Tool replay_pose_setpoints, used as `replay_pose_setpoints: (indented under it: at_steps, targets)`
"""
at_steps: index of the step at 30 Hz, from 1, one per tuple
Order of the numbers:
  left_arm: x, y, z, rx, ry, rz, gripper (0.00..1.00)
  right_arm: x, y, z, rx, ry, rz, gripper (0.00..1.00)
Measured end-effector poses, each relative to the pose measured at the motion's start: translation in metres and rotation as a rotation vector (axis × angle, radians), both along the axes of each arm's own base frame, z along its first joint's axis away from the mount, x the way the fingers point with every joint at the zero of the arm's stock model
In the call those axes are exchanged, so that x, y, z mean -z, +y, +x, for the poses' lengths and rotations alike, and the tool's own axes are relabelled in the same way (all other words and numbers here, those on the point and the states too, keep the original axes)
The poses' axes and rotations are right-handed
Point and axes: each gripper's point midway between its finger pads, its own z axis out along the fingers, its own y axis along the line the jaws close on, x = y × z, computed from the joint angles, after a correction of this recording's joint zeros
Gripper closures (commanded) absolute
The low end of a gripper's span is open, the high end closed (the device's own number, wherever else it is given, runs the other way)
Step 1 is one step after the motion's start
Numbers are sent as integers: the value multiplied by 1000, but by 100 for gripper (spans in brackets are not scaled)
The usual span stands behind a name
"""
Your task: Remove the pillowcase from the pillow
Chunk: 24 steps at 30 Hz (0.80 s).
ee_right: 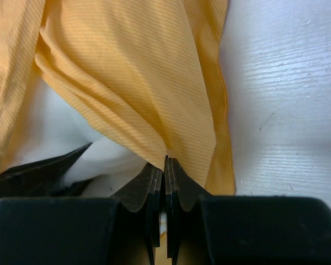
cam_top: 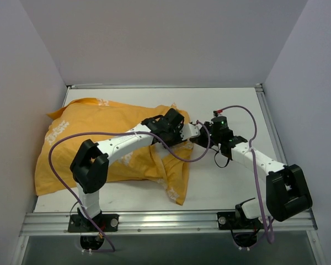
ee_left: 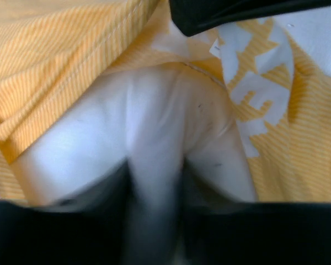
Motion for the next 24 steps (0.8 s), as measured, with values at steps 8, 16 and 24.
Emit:
replay_pose_setpoints:
  at_steps: [8, 16, 24]
  targets:
    - [4, 8, -2, 20, -65, -29, 98, -20, 0, 27, 5, -27, -22, 100]
    - [-17, 20, -25, 162, -192, -47, 98, -18, 1, 69, 7, 28, -51, 100]
    - [-32, 30, -51, 300, -196, -49, 98, 33, 14, 81, -46, 175, -60, 100]
